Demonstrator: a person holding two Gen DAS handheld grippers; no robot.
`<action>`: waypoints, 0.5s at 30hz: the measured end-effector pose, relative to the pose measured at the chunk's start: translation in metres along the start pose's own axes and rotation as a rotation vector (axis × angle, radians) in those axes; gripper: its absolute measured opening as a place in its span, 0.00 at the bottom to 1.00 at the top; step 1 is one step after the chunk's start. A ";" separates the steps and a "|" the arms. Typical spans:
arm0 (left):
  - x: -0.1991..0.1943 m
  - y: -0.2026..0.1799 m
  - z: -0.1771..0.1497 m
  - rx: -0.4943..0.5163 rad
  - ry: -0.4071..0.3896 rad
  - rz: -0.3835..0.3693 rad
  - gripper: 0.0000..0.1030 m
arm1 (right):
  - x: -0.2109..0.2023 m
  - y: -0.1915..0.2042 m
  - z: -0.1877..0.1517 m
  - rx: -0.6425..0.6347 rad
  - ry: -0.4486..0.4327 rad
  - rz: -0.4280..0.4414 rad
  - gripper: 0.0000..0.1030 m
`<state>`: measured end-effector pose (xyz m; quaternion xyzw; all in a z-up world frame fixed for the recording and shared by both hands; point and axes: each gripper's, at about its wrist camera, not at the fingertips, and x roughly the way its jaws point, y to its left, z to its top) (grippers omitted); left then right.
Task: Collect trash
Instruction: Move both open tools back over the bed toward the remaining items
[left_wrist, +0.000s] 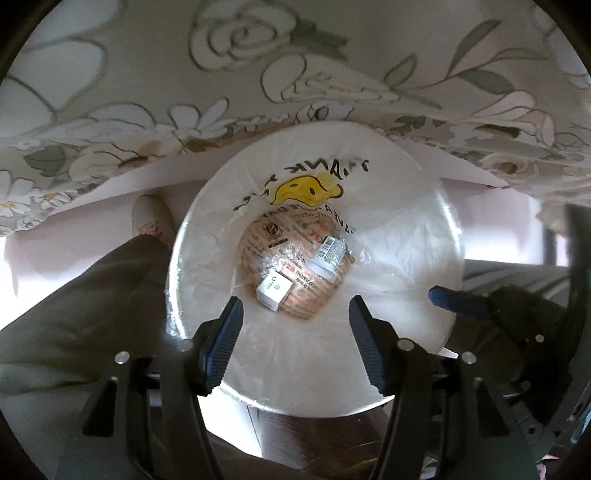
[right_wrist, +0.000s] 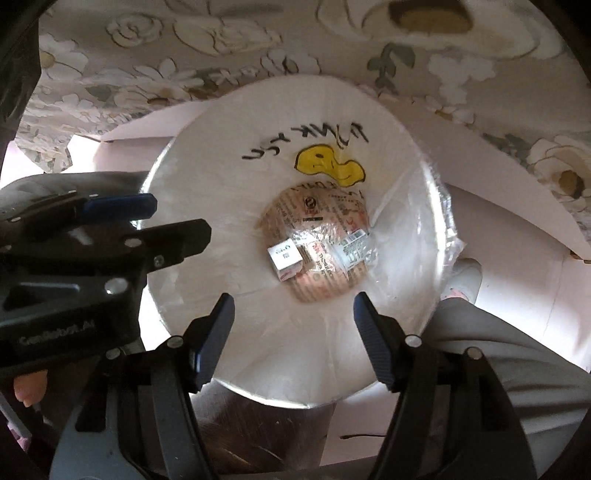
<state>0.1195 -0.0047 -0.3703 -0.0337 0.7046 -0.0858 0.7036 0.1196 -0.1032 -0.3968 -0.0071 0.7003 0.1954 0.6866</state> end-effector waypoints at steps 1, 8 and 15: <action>-0.003 0.000 0.000 0.004 -0.006 0.002 0.60 | -0.007 0.001 -0.001 -0.001 -0.010 0.006 0.65; -0.067 0.011 -0.005 0.034 -0.136 0.052 0.60 | -0.056 -0.002 -0.006 -0.003 -0.096 0.013 0.65; -0.157 0.027 0.006 -0.006 -0.288 0.075 0.60 | -0.139 -0.001 -0.007 -0.065 -0.231 -0.022 0.65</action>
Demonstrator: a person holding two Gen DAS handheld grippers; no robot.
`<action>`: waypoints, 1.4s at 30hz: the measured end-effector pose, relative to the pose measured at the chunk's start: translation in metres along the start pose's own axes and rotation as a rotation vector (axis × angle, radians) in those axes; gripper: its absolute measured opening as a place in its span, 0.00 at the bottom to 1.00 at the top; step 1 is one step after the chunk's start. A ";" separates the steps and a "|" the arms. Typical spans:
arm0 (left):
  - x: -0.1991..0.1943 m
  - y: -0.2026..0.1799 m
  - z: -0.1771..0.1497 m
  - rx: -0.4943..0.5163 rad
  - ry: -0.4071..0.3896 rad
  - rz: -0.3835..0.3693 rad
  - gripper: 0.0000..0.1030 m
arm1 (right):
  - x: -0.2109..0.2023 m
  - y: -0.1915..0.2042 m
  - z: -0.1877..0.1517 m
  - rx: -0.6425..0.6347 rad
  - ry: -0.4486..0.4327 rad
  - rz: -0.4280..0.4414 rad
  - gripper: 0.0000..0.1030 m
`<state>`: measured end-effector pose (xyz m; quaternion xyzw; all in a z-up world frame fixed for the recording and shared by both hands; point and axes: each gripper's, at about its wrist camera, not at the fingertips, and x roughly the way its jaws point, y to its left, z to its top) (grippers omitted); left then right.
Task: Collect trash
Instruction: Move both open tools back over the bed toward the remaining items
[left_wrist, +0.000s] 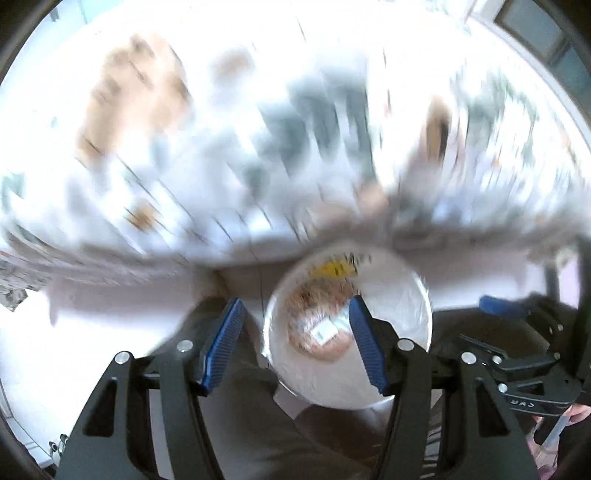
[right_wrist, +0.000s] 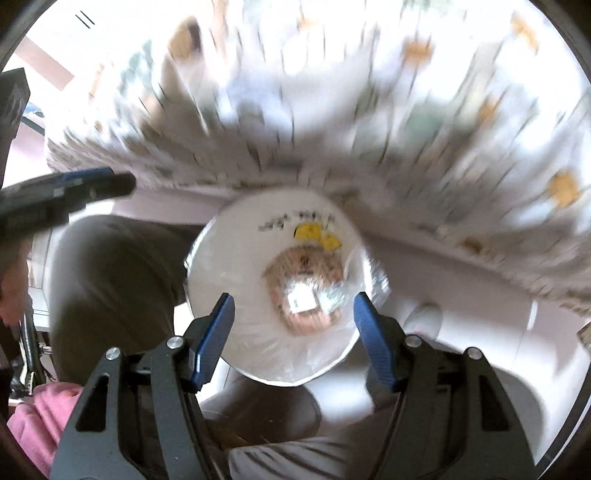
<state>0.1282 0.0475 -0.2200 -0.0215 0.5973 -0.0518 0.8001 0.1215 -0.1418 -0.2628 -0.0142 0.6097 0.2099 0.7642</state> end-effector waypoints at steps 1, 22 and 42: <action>-0.011 0.003 0.007 -0.010 -0.020 -0.001 0.60 | -0.016 0.002 0.005 -0.018 -0.026 -0.014 0.65; -0.134 -0.010 0.163 -0.022 -0.231 0.062 0.61 | -0.166 0.005 0.127 -0.144 -0.312 -0.108 0.65; -0.124 -0.010 0.266 -0.123 -0.244 0.017 0.61 | -0.195 -0.022 0.273 -0.072 -0.374 -0.055 0.65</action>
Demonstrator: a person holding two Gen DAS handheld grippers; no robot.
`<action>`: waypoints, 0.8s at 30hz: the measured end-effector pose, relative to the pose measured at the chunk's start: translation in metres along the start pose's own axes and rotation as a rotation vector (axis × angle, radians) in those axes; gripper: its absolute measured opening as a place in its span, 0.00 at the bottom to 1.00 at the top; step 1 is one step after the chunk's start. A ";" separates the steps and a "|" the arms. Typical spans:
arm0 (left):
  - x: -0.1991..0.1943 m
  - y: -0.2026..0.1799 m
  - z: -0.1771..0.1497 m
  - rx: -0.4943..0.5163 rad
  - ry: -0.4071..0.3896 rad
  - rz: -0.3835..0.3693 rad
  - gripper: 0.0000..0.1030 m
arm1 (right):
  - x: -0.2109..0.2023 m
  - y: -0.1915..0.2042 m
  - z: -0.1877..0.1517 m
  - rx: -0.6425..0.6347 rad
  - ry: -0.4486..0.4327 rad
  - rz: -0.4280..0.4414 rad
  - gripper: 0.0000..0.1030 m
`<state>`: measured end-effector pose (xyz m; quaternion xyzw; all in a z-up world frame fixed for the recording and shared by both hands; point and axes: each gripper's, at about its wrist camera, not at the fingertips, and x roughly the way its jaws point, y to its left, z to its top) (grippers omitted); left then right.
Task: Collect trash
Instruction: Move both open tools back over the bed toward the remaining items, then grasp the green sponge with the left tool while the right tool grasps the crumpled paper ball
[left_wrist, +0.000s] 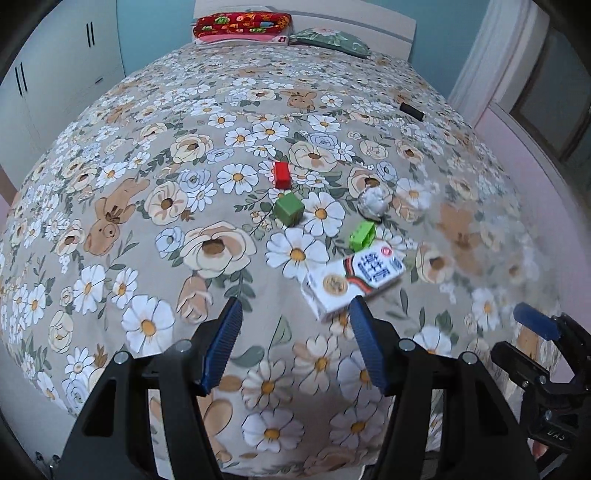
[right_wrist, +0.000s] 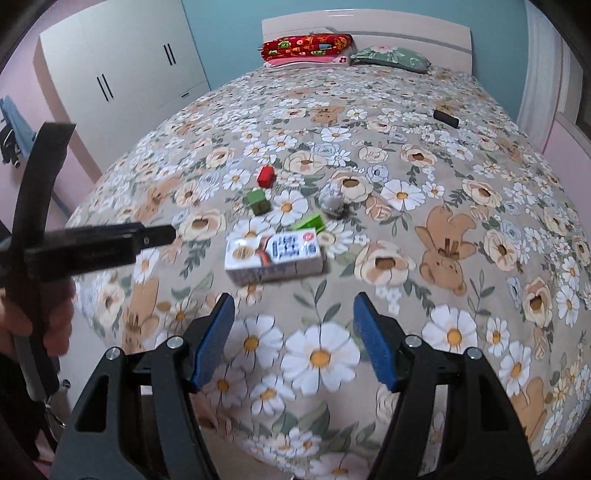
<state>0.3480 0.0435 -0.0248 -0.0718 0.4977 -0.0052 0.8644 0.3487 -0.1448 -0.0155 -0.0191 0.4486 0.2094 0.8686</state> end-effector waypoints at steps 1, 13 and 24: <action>0.004 0.000 0.004 -0.005 0.004 0.000 0.61 | 0.006 -0.003 0.007 0.001 -0.003 -0.007 0.65; 0.074 0.002 0.052 -0.095 0.067 0.006 0.61 | 0.089 -0.033 0.068 0.018 0.009 -0.038 0.65; 0.145 0.008 0.089 -0.184 0.091 0.043 0.61 | 0.181 -0.042 0.105 -0.009 0.069 -0.074 0.65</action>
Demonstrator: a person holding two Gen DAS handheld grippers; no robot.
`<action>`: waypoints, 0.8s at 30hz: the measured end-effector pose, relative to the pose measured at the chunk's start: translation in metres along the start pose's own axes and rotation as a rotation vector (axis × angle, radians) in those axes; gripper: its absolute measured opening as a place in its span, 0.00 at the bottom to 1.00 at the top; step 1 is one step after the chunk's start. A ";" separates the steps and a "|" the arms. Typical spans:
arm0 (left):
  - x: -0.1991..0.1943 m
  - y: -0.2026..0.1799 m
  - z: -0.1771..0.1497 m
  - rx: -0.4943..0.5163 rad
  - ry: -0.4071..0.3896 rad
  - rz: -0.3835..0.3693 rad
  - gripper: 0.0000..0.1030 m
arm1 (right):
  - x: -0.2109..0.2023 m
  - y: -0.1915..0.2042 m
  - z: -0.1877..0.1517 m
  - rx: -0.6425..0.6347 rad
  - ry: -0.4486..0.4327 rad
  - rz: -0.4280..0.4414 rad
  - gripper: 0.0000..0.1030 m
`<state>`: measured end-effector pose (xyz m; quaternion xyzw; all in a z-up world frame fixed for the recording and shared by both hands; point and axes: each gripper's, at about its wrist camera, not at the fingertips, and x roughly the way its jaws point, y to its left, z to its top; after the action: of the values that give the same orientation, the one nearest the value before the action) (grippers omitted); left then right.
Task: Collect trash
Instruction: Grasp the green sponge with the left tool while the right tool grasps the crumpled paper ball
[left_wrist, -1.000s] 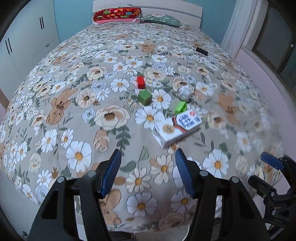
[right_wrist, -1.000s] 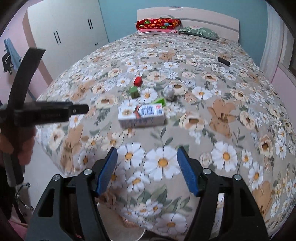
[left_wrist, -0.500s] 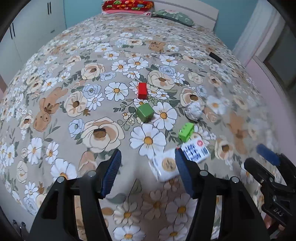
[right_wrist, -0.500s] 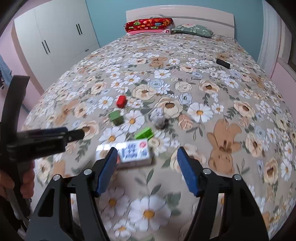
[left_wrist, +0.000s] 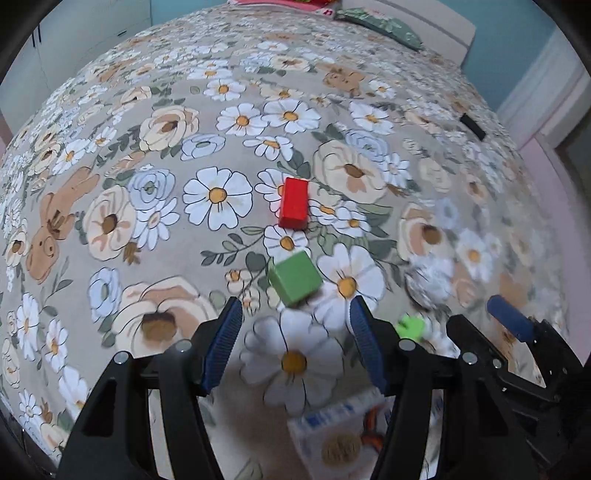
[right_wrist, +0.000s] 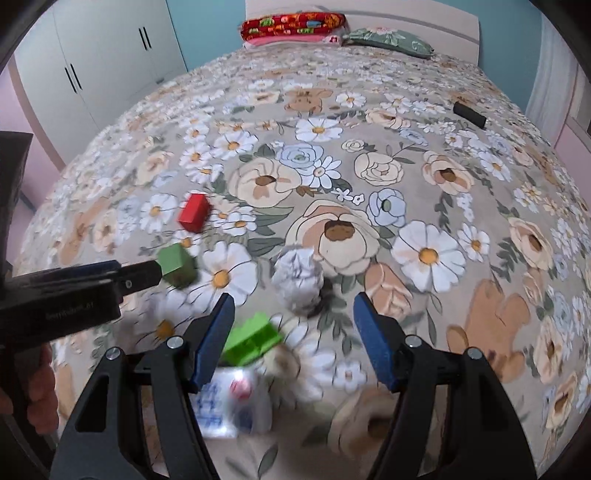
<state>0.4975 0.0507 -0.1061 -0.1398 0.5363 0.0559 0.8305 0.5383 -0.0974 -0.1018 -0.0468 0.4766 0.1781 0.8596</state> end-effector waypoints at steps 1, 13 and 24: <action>0.007 0.000 0.003 -0.008 0.007 0.008 0.61 | 0.008 0.000 0.004 -0.002 0.006 -0.011 0.65; 0.058 0.000 0.016 -0.070 0.057 0.030 0.38 | 0.076 -0.010 0.024 0.044 0.077 -0.040 0.50; 0.032 0.008 0.008 -0.007 0.022 0.014 0.38 | 0.046 0.006 0.018 -0.049 0.046 -0.041 0.33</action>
<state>0.5162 0.0594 -0.1332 -0.1397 0.5461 0.0620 0.8237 0.5730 -0.0755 -0.1301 -0.0818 0.4908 0.1712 0.8504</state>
